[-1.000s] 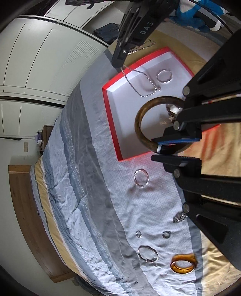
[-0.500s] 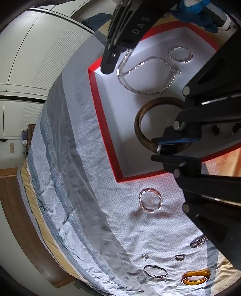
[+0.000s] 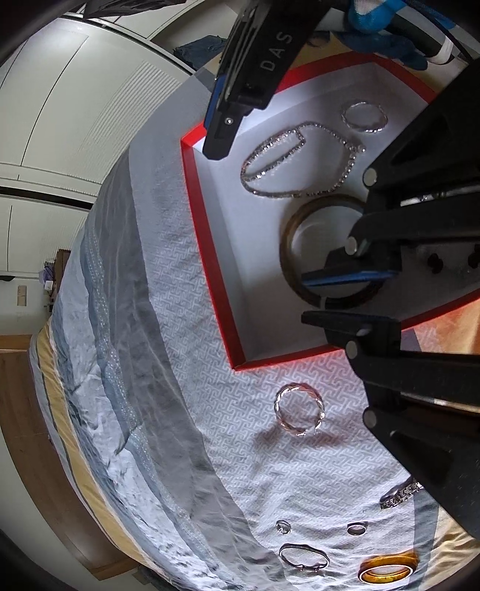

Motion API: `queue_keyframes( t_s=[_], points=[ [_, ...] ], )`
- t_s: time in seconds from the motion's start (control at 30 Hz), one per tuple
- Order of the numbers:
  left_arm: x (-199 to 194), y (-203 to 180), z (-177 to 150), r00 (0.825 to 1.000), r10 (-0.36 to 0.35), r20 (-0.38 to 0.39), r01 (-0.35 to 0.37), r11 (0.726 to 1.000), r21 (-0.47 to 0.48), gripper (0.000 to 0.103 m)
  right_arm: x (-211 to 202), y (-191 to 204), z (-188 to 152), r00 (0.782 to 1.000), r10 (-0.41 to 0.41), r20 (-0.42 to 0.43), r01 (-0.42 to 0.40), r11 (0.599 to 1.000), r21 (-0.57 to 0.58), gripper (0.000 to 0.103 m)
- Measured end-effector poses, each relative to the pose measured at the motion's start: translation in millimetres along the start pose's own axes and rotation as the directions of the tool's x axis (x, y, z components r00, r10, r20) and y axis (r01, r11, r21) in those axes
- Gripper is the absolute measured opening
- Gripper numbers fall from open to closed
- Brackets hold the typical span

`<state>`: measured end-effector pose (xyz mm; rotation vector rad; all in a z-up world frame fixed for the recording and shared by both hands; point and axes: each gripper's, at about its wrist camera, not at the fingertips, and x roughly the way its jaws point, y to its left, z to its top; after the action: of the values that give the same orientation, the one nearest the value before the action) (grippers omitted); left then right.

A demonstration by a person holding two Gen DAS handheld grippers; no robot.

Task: Organize jewelry
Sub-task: 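Lower the dark brown bangle into the box and open the left gripper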

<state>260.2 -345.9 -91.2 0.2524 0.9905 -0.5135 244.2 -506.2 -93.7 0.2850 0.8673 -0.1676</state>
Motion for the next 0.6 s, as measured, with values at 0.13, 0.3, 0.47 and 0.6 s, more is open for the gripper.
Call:
queue_keyframes(
  t_s=[0.13, 0.3, 0.47, 0.6],
  points=[
    [-18, 4, 1, 0.999, -0.018, 0.027, 0.018, 1.000, -0.011, 0.032, -24, -3, 3, 0.999, -0.010, 0.035, 0.009, 1.000, 0.017, 0.038],
    [-53, 13, -1, 0.998, -0.024, 0.056, 0.025, 0.999, -0.025, 0.032, -67, 0, 1, 0.997, -0.030, 0.075, 0.029, 0.999, 0.012, 0.041],
    [-106, 34, -7, 0.993, 0.009, 0.117, -0.002, 0.998, -0.058, 0.032, -118, 11, -5, 0.993, -0.034, 0.112, 0.033, 0.999, 0.016, 0.043],
    [-154, 53, -15, 0.980, 0.073, 0.184, -0.057, 0.994, -0.092, 0.032, -159, 28, -11, 0.990, -0.020, 0.140, 0.020, 1.000, 0.006, 0.043]
  ],
)
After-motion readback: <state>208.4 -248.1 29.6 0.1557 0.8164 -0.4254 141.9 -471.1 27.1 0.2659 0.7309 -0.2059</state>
